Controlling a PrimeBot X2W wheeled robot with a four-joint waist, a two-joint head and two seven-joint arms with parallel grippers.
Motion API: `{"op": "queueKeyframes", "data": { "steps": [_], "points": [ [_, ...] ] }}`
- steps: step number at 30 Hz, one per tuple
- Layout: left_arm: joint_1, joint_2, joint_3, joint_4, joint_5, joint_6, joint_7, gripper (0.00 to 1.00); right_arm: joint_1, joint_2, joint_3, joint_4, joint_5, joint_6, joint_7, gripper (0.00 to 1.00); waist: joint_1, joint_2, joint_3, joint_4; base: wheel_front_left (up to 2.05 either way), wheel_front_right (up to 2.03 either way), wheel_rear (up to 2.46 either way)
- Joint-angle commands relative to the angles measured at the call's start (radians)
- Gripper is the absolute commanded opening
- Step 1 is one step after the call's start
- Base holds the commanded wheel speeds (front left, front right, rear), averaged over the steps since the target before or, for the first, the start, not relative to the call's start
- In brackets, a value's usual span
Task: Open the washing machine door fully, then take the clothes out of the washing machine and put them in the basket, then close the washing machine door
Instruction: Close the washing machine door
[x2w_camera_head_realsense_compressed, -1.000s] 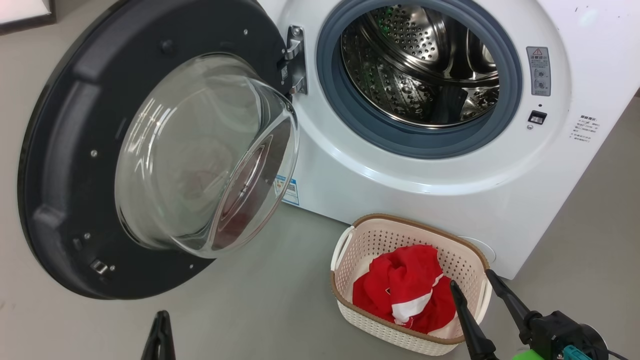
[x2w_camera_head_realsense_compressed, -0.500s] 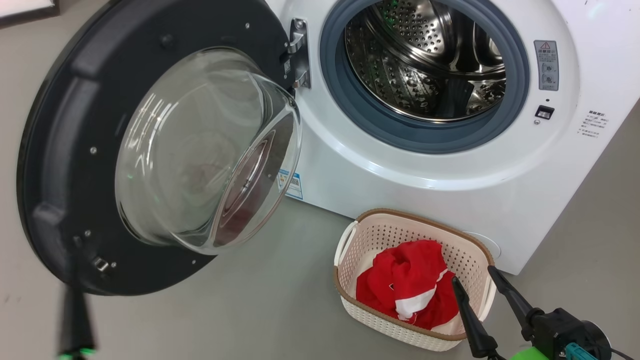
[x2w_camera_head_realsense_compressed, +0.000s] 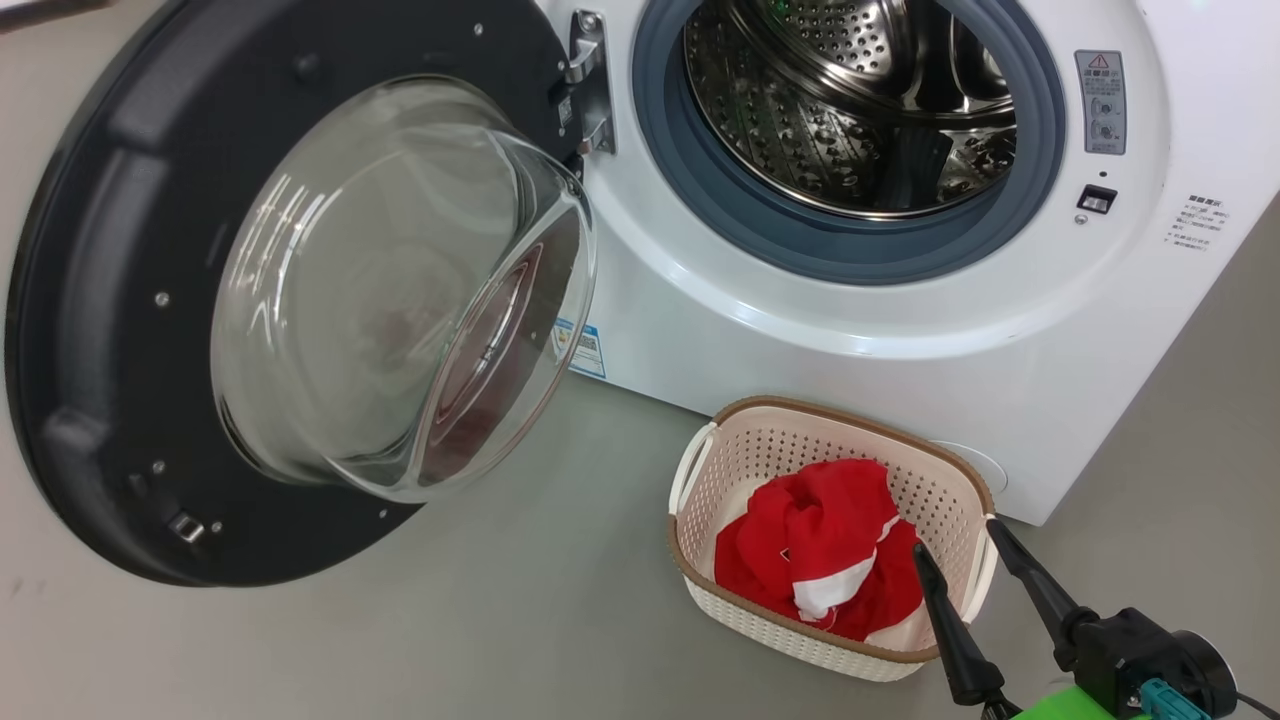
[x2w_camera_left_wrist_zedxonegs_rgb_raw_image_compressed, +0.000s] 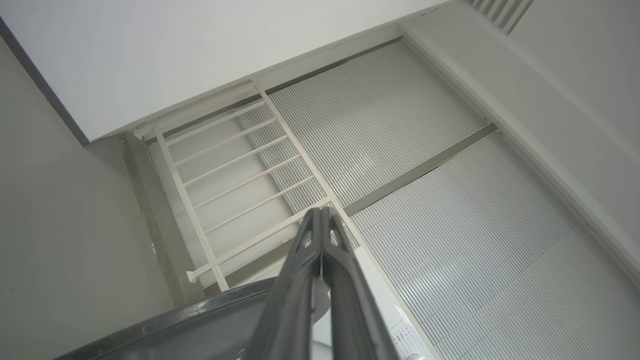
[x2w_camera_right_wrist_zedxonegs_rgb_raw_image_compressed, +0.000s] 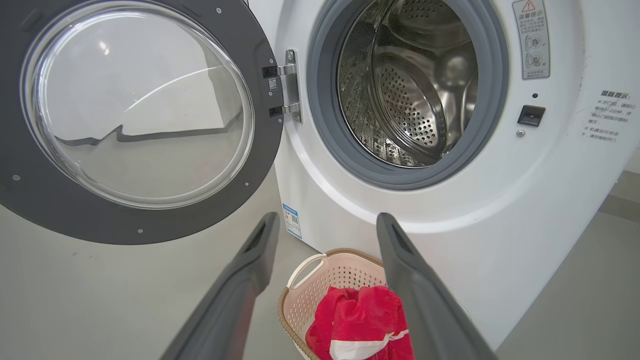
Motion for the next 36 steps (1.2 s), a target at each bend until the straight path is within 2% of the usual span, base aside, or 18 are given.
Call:
{"op": "queueKeyframes", "data": {
  "steps": [1, 7, 12, 22, 27, 36],
  "points": [
    [-0.053, 0.061, 0.044, 0.008, -0.009, 0.01, 0.015, 0.0, -0.034, -0.01, 0.021, -0.032, -0.013, 0.003, 0.002, 1.0, 0.0, 0.0, 0.003, -0.002, 0.0, 0.0, 0.0],
    [-0.153, 0.185, 0.104, 0.217, -0.042, 0.059, 0.049, 0.0, -0.042, -0.014, 0.025, -0.038, -0.012, 0.003, 0.007, 1.0, 0.0, 0.0, 0.011, -0.017, 0.0, 0.0, 0.0],
    [-0.188, 0.246, 0.07, 0.359, -0.035, 0.08, 0.104, 0.0, -0.043, -0.018, 0.025, -0.04, -0.009, 0.003, 0.009, 1.0, 0.0, 0.0, 0.017, -0.027, 0.0, 0.0, 0.0],
    [-0.238, 0.268, -0.056, 0.523, -0.035, 0.061, 0.249, 0.0, -0.051, -0.025, 0.029, -0.044, -0.006, 0.003, 0.017, 1.0, 0.0, 0.0, 0.025, -0.041, 0.0, 0.0, 0.0],
    [-0.245, 0.272, -0.106, 0.561, -0.036, 0.05, 0.318, 0.0, -0.054, -0.025, 0.034, -0.046, -0.004, 0.003, 0.018, 1.0, 0.0, 0.0, 0.025, -0.051, 0.0, 0.0, 0.0],
    [-0.242, 0.271, -0.134, 0.58, -0.053, 0.036, 0.39, 0.0, -0.056, -0.028, 0.033, -0.046, -0.001, 0.003, 0.018, 1.0, 0.0, 0.0, 0.03, -0.059, 0.0, 0.0, 0.0]
  ]
}}
